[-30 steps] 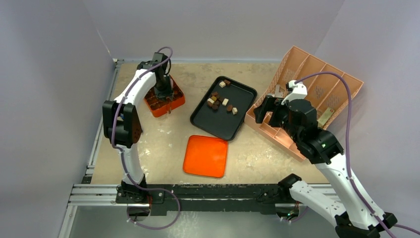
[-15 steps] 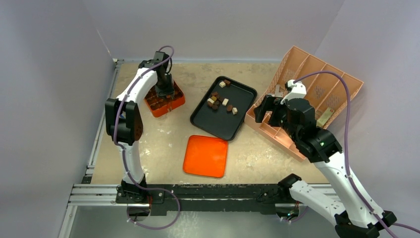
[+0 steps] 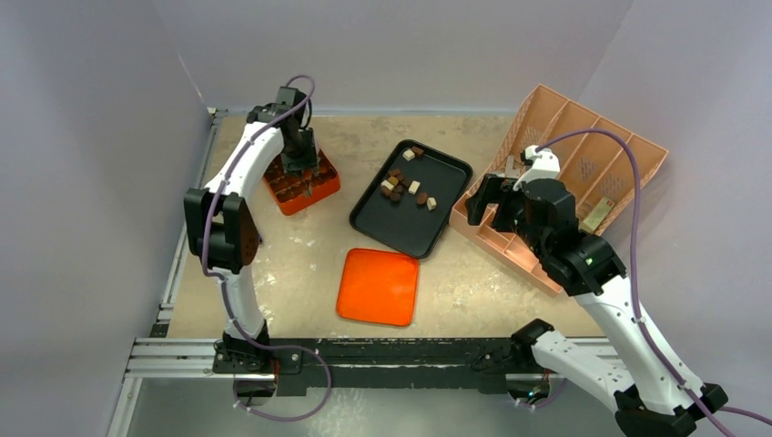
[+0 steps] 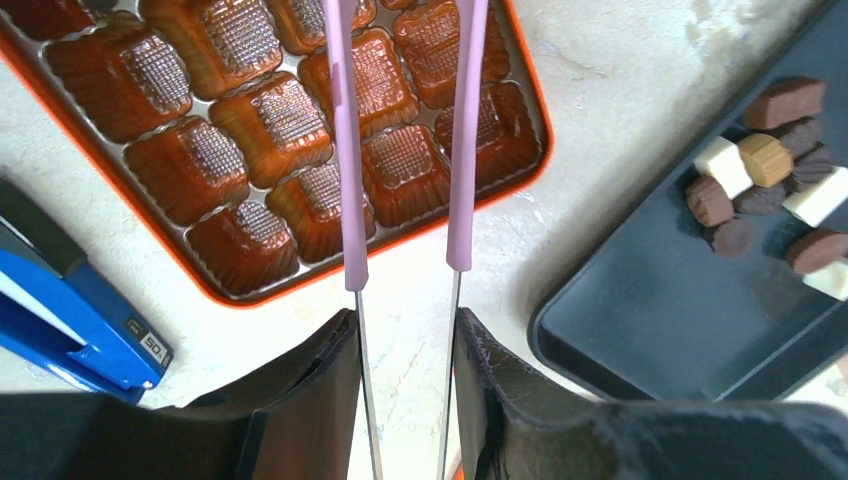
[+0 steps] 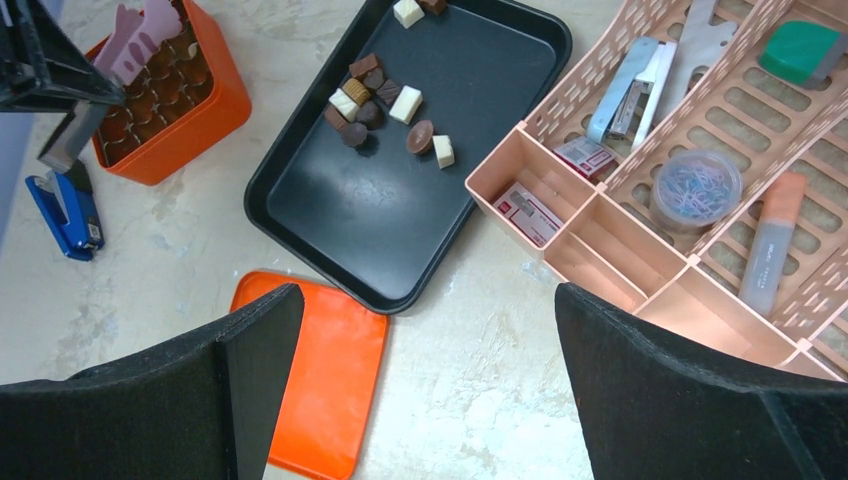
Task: Pack the chocolate
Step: Place the fake chocolate in the packing box, then pick up the fake chocolate from the plate.
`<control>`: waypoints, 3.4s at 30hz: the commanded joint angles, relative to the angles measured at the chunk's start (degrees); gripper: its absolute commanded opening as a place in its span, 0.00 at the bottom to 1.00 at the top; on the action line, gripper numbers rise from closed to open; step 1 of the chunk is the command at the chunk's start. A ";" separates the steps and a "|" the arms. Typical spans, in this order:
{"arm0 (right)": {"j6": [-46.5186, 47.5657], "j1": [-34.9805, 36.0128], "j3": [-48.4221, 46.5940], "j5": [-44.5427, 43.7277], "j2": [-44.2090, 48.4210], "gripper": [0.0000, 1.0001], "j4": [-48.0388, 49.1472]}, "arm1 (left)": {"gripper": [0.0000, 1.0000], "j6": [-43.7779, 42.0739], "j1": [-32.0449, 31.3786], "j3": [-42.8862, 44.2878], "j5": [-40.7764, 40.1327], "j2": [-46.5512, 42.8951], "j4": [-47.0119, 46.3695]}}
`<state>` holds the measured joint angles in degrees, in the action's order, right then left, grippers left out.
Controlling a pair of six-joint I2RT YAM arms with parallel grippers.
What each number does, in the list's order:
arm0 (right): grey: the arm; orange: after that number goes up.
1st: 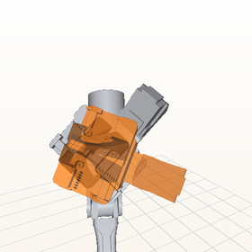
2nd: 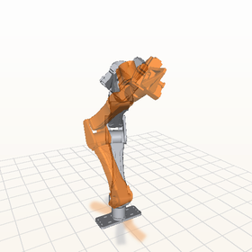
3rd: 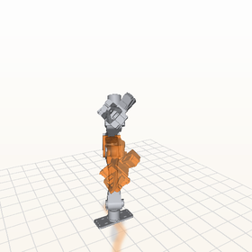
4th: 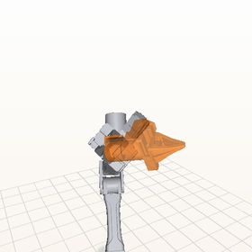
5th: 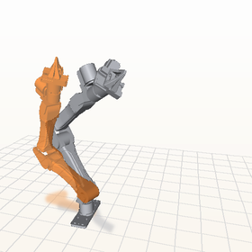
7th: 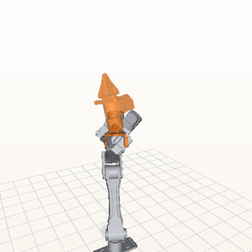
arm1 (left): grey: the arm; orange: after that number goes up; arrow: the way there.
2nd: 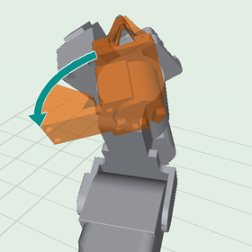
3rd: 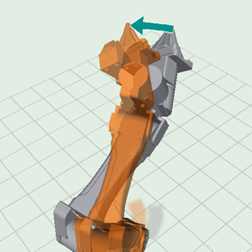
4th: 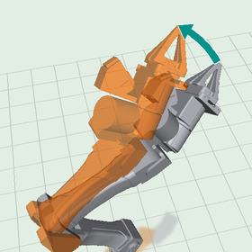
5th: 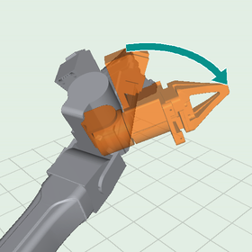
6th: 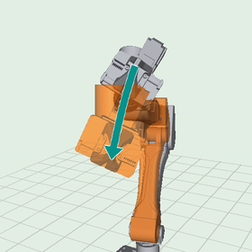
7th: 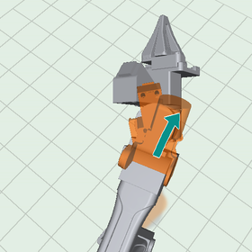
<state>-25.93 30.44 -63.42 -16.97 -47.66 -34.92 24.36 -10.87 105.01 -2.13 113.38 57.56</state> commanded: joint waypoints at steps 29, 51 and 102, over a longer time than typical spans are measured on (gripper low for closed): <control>-0.61 0.24 -1.62 0.42 1.32 0.98 0.40 | 0.34 -1.22 -20.90 -5.25 4.14 -8.11 -0.97; -0.43 0.28 -1.01 -0.43 1.98 0.98 0.80 | 0.32 -1.68 -22.00 -6.47 6.52 0.63 -4.39; -1.13 0.26 -0.66 -0.23 2.62 0.97 1.17 | 0.38 -0.63 -22.39 -4.90 2.31 3.76 -3.24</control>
<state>-26.57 30.44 -63.42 -16.62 -45.95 -35.27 23.40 -33.08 98.26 1.02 117.54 54.52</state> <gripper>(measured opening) 0.975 0.375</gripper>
